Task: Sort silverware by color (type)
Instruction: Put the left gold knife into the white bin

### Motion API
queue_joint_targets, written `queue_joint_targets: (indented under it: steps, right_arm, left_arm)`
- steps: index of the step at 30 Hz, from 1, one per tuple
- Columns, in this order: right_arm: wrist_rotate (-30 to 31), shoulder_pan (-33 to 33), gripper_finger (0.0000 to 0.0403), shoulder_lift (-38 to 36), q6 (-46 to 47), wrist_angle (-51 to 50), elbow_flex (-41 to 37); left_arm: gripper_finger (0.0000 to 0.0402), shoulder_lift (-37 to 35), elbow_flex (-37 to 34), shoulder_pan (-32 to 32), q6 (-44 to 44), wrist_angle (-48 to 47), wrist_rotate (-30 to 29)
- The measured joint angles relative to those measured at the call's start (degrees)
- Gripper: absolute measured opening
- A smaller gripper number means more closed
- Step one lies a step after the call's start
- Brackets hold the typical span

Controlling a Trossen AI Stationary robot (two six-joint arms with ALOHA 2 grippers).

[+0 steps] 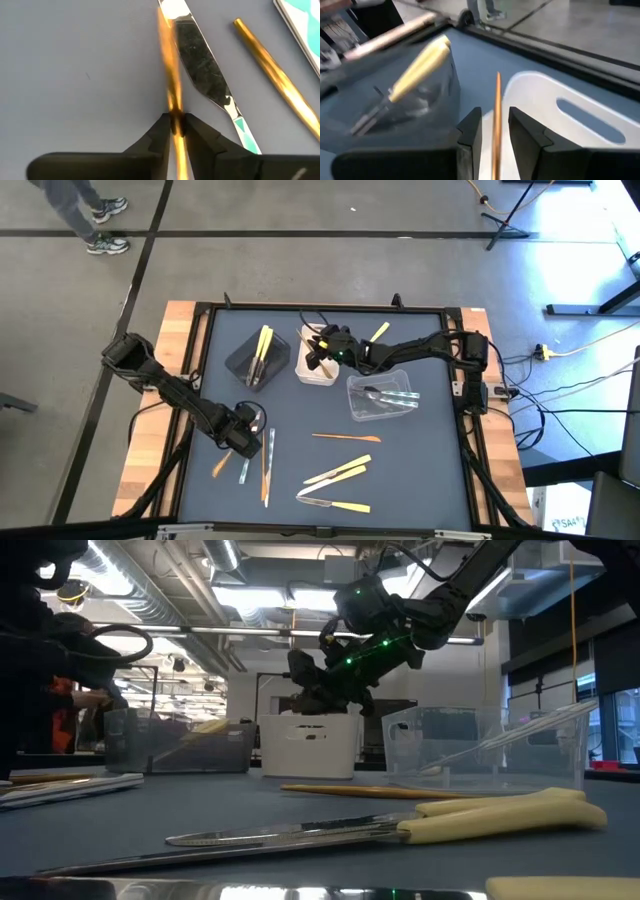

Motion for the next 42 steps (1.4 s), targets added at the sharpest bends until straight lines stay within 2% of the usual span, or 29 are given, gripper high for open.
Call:
queue_joint_targets:
  steps: [4, 7, 13, 18, 23, 32, 36, 39, 42]
  right_arm:
    - [-0.05, 0.0, 0.0083, -1.09, -0.02, 0.39, 0.04]
    - [-2.22, 0.0, 0.0083, -3.13, -0.67, -0.07, 0.04]
    - [-8.88, 0.51, 0.0083, -8.66, -8.5, -0.14, 0.04]
    - [-8.98, 1.81, 0.0083, -14.12, -13.7, -1.06, 0.04]
    - [-8.64, 2.7, 0.0083, -19.46, -16.55, -6.0, 0.04]
    - [-8.55, 2.69, 0.0083, -27.31, -17.35, -20.82, 0.04]
    - [-8.55, 2.69, 0.0083, -29.83, -19.42, -25.65, 0.04]
    - [-8.57, 2.69, 0.0083, -30.51, -19.54, -27.88, 0.02]
    - [-8.75, 2.69, 0.0083, -30.54, -19.52, -28.19, 0.02]
  left_arm:
    - [0.0025, 0.0, 0.0, 0.0, 0.02, 0.02, 0.0]
    - [0.0021, 0.01, 0.0, 0.0, 0.02, -0.05, 0.0]
    - [0.0021, -0.25, -0.02, -0.02, 0.17, -0.44, 0.02]
    - [0.0021, -2.56, -0.25, 0.0, 0.2, -1.65, 0.07]
    - [0.0021, -6.69, -0.36, -0.04, 0.11, -2.34, 0.46]
    - [0.002, -15.92, -0.28, 0.0, 0.17, -0.55, 1.2]
    - [0.002, -20.4, -0.22, 0.0, 0.15, 4.46, -4.21]
    - [0.002, -22.61, -0.16, 0.54, 1.06, 10.75, -12.22]
    - [0.002, -23.5, -0.13, 1.7, 5.77, 18.41, -20.6]
